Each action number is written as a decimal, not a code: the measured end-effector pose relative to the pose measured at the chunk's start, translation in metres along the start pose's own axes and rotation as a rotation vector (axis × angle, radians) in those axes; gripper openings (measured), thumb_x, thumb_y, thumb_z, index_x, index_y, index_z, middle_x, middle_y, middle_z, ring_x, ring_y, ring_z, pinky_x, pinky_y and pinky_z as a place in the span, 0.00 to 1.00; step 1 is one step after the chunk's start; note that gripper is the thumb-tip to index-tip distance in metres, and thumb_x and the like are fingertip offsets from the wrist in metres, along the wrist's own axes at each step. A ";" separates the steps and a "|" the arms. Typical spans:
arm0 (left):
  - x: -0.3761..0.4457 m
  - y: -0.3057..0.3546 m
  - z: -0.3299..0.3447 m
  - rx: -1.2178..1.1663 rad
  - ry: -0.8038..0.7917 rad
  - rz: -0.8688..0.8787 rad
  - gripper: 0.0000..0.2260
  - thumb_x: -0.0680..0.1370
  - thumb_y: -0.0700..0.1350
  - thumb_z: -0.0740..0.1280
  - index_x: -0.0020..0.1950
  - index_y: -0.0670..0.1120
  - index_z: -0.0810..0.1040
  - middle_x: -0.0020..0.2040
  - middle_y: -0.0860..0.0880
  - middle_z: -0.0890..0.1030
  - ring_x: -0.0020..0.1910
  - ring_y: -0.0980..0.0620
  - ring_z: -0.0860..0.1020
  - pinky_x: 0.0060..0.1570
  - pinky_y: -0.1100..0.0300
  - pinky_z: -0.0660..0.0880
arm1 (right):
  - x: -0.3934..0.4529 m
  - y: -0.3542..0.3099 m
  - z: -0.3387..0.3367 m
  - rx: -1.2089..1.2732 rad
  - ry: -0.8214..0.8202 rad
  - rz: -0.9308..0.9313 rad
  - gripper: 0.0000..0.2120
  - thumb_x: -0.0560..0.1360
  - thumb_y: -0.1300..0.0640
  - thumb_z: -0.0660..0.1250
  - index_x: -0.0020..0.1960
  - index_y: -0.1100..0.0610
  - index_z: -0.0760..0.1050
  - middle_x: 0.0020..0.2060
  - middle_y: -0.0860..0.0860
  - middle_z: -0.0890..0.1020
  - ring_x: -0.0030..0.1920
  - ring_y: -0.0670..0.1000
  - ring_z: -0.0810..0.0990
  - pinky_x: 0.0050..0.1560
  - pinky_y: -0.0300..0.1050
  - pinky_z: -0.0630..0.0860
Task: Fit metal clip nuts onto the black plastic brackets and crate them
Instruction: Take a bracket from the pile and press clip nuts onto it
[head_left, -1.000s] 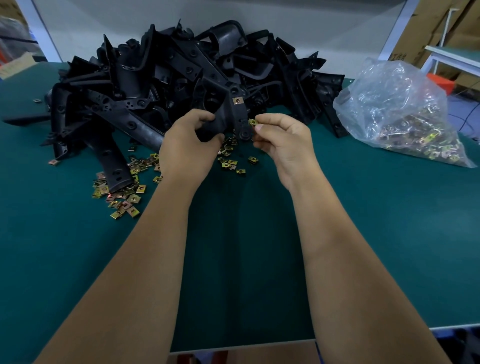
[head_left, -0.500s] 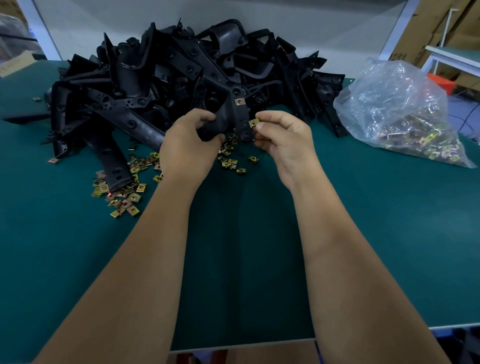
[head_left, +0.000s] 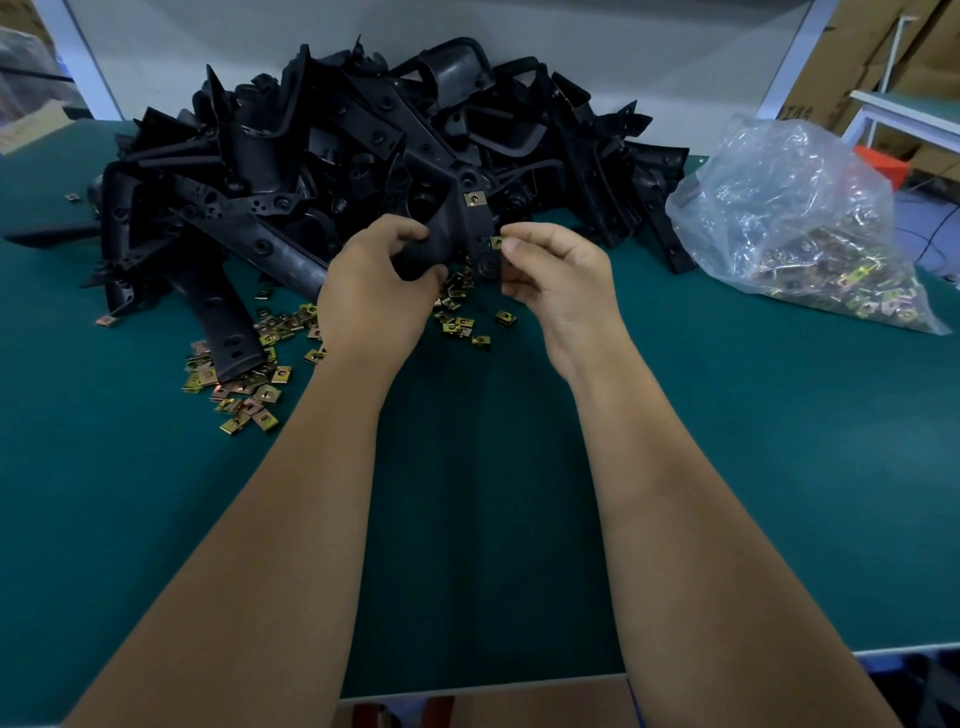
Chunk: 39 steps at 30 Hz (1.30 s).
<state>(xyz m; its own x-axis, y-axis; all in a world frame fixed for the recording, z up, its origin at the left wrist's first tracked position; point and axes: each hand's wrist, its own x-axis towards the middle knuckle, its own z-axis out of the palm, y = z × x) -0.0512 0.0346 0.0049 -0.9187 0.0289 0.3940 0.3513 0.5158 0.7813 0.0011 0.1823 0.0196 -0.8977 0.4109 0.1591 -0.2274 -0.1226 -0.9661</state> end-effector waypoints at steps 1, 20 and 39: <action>0.000 0.000 0.000 0.006 0.011 0.002 0.13 0.75 0.50 0.73 0.58 0.57 0.77 0.58 0.56 0.80 0.57 0.55 0.77 0.38 0.64 0.66 | 0.000 0.000 0.002 -0.010 0.015 -0.024 0.04 0.74 0.64 0.71 0.48 0.58 0.82 0.43 0.55 0.84 0.43 0.49 0.81 0.43 0.41 0.77; -0.004 0.000 0.006 0.142 0.057 0.147 0.13 0.76 0.47 0.71 0.60 0.53 0.77 0.56 0.50 0.76 0.56 0.48 0.76 0.45 0.54 0.73 | -0.010 0.009 0.018 -0.833 0.243 -0.471 0.19 0.71 0.50 0.73 0.58 0.50 0.71 0.37 0.47 0.78 0.41 0.48 0.79 0.41 0.50 0.78; -0.006 0.003 0.005 0.077 0.054 0.130 0.13 0.75 0.47 0.71 0.59 0.53 0.77 0.56 0.51 0.76 0.53 0.52 0.76 0.44 0.58 0.69 | -0.010 0.011 0.020 -0.783 0.225 -0.506 0.16 0.72 0.53 0.72 0.57 0.50 0.70 0.37 0.47 0.79 0.41 0.47 0.78 0.42 0.47 0.77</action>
<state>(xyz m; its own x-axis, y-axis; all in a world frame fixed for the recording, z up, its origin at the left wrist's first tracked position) -0.0460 0.0403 0.0025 -0.8548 0.0547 0.5161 0.4497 0.5747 0.6838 0.0001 0.1587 0.0117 -0.6499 0.4235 0.6311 -0.1780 0.7225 -0.6681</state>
